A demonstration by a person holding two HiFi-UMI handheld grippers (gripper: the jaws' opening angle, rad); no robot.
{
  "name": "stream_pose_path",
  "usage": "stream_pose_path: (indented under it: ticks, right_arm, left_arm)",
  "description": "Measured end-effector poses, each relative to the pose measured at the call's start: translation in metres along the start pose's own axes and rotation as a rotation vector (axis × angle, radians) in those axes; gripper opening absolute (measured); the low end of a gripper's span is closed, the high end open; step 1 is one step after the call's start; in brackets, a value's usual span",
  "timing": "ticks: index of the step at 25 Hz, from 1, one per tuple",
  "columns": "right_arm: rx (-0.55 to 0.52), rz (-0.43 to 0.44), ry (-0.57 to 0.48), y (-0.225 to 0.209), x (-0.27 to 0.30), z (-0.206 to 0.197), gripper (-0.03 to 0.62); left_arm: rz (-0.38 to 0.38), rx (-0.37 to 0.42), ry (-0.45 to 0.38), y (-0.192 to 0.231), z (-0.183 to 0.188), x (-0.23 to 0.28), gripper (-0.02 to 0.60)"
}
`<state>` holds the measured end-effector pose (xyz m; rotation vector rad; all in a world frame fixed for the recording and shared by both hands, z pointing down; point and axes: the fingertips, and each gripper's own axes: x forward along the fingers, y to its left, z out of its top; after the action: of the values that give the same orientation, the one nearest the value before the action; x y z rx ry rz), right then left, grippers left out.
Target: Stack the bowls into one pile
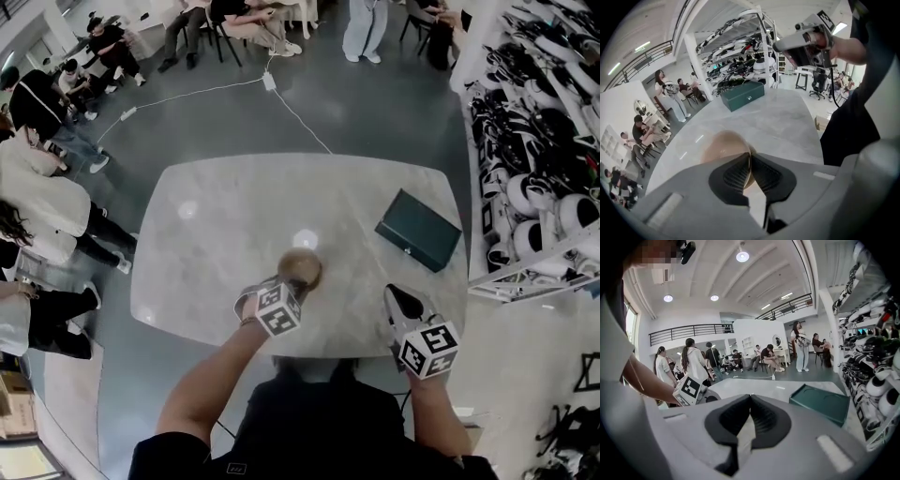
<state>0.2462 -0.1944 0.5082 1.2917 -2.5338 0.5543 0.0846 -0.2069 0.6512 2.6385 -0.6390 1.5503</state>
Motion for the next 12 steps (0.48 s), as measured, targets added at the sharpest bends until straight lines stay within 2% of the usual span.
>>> stream_pose_path:
  ticks: [3, 6, 7, 9, 12]
  right_arm:
    - [0.003, -0.002, 0.0, -0.003, -0.003, -0.003, 0.005]
    - [0.005, 0.004, -0.001, -0.003, -0.003, -0.004, 0.005]
    - [0.004, 0.006, -0.002, -0.002, -0.003, -0.004, 0.005]
    - [0.0, 0.011, -0.005, -0.001, -0.001, -0.002, 0.005]
    - [-0.007, 0.019, -0.007, -0.005, 0.001, 0.002, 0.005]
  left_arm:
    - [-0.019, 0.058, 0.048, -0.005, -0.006, 0.011, 0.023]
    - [-0.03, 0.077, 0.071, -0.008, -0.007, 0.017, 0.034]
    - [-0.033, 0.076, 0.07, -0.008, -0.006, 0.017, 0.042]
    - [-0.037, 0.058, 0.061, -0.008, -0.002, 0.014, 0.119]
    - [-0.036, -0.001, 0.026, -0.004, 0.006, 0.01, 0.129]
